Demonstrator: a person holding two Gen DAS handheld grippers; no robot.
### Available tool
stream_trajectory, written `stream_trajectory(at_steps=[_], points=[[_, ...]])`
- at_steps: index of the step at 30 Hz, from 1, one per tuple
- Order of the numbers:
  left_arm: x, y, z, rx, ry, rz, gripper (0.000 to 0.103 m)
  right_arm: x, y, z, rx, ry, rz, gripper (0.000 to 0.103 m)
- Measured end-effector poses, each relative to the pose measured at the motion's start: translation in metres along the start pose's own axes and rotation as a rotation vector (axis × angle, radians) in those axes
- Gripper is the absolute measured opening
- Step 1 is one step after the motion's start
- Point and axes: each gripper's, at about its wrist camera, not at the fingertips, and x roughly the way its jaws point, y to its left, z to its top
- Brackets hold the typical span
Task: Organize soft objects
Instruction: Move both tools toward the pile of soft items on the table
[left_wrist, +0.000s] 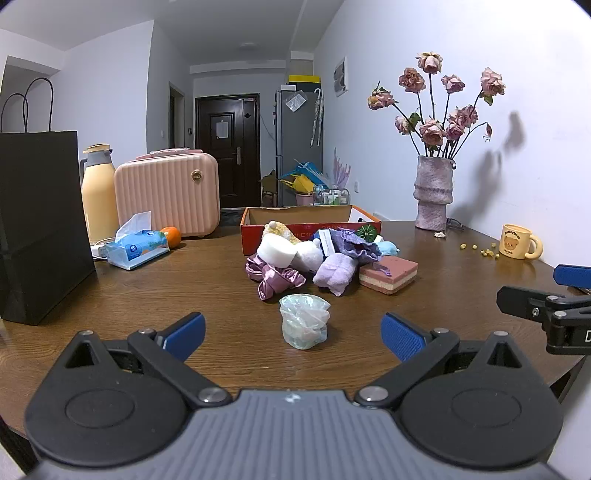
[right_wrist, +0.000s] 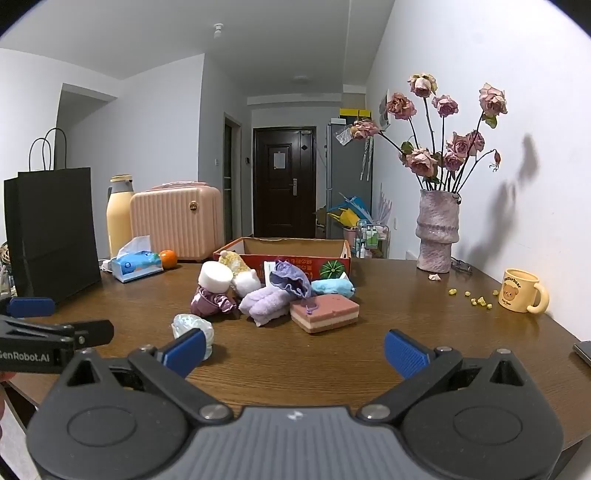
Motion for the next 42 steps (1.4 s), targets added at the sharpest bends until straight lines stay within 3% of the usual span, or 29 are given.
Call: stream_trajectory(at_steps=[42], points=[[-0.0027,-0.0036,0.0055,0.007,-0.013,0.003,0.103,-0.0009,0.0002,0.0010,-0.004,-0.004,-0.002,0.103]])
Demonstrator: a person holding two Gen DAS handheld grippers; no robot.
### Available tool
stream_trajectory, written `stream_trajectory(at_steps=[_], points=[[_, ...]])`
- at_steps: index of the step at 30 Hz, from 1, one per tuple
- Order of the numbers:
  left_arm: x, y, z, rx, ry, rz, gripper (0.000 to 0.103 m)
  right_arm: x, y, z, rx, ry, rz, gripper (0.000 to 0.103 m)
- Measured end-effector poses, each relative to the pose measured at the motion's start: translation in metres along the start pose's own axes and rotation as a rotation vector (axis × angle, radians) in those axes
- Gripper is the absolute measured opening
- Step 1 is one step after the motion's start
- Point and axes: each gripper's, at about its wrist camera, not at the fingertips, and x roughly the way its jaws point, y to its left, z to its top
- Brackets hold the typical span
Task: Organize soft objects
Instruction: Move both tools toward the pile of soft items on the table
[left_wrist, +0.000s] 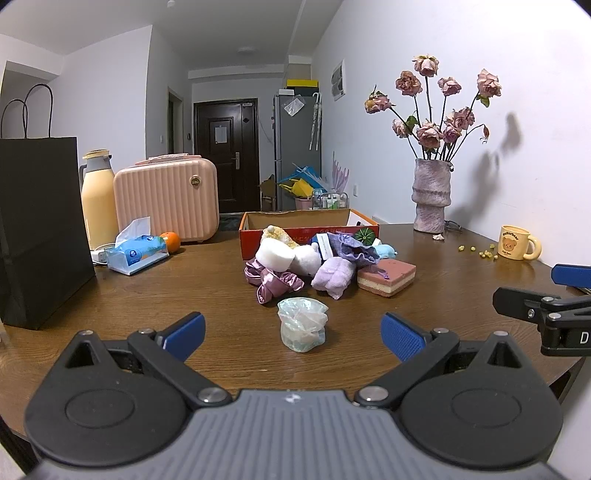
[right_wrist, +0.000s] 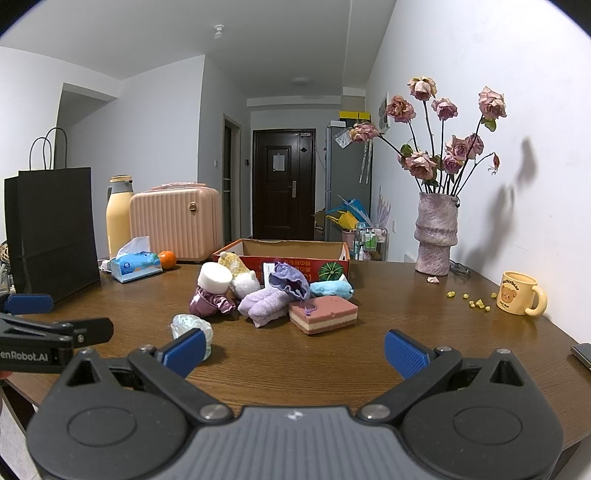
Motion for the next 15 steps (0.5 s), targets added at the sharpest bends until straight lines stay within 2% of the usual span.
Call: stream_trajectory(at_steps=[15], points=[[-0.0007,-0.0003,0.0005,0.000,-0.002,0.000,0.103,-0.0003,0.0007,0.0000,-0.002,-0.002,-0.001,0.103]])
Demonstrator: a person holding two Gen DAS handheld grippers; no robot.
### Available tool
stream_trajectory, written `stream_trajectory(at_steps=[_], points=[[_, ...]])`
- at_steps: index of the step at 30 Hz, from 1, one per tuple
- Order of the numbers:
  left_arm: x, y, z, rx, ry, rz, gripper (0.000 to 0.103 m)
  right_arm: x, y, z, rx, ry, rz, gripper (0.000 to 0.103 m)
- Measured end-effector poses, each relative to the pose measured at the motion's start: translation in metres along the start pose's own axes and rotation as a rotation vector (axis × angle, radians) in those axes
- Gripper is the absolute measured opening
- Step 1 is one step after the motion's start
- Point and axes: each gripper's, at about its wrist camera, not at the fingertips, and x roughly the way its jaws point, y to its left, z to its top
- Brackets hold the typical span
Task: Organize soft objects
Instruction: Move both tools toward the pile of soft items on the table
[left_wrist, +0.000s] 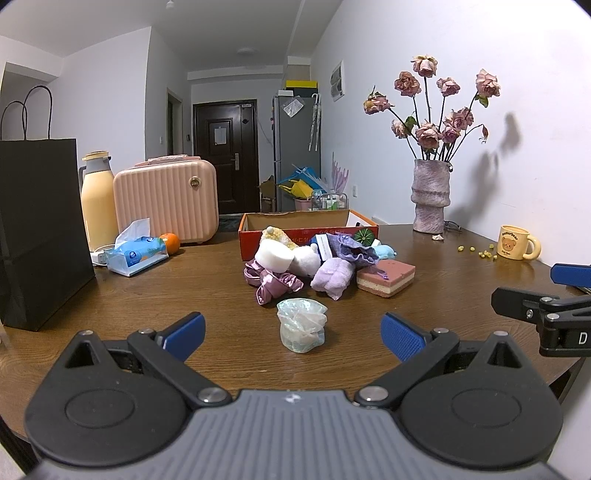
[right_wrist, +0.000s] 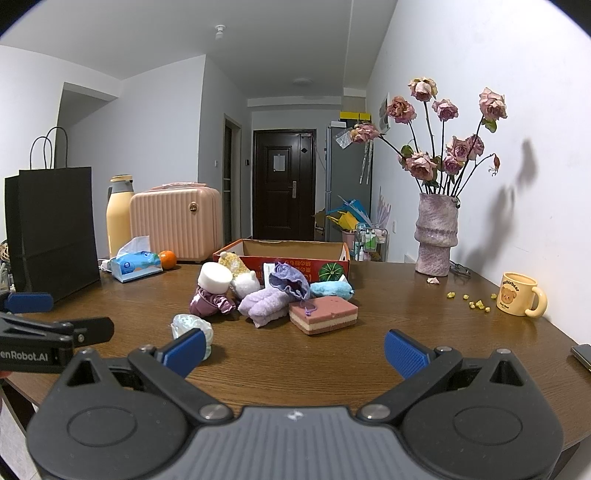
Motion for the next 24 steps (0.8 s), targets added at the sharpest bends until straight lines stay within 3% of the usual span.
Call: stream_trajectory(at_steps=[24], points=[[0.004,0.000,0.001,0.001,0.003,-0.006,0.103,0.009,-0.010,0.012,-0.014,0.004,-0.008,0.103]])
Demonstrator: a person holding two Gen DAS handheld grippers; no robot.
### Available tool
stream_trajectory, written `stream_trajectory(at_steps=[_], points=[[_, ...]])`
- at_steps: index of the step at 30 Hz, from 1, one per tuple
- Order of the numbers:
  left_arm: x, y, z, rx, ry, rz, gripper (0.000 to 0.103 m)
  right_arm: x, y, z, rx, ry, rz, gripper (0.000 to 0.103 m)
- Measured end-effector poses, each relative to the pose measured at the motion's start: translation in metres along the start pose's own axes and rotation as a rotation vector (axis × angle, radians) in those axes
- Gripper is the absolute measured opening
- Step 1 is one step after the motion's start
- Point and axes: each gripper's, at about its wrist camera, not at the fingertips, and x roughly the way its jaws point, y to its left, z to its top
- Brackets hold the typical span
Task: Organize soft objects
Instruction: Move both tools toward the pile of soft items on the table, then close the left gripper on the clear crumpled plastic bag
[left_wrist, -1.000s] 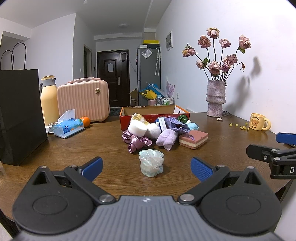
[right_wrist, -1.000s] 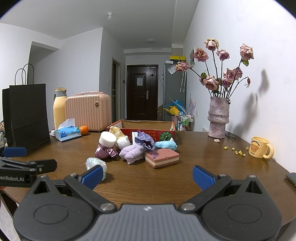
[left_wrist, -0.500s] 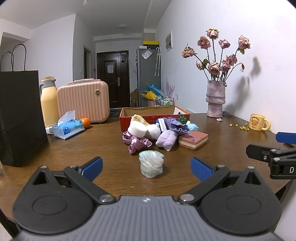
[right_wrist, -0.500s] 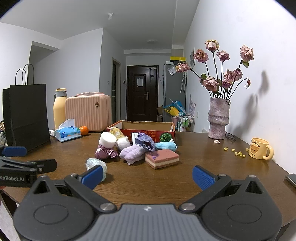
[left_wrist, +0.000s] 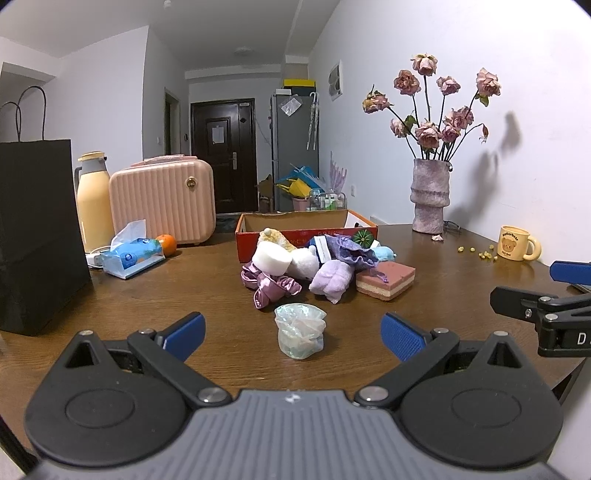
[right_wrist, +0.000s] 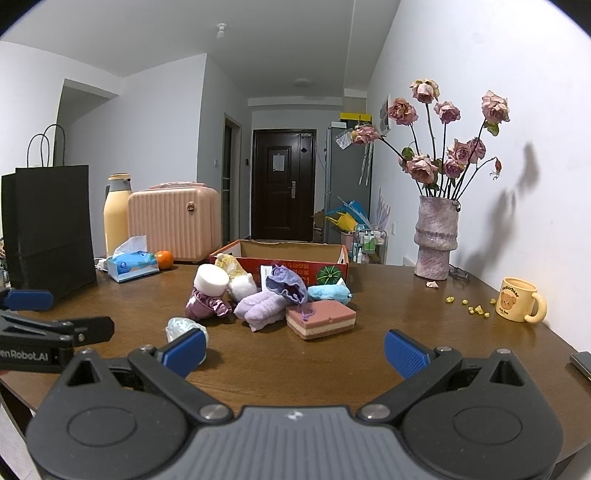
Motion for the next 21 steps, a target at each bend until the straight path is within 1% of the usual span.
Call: stream_trajectory(at_steps=[4,21], points=[[0.011,-0.001,0.005,0.005,0.016,-0.006,0.103,0.010,0.001,-0.004,0.002,0.010,-0.004,0.103],[0.065,-0.001,0.005,0.007,0.088,-0.014,0.103,0.059,-0.008,-0.005,0.017,0.081,-0.011,0.103]])
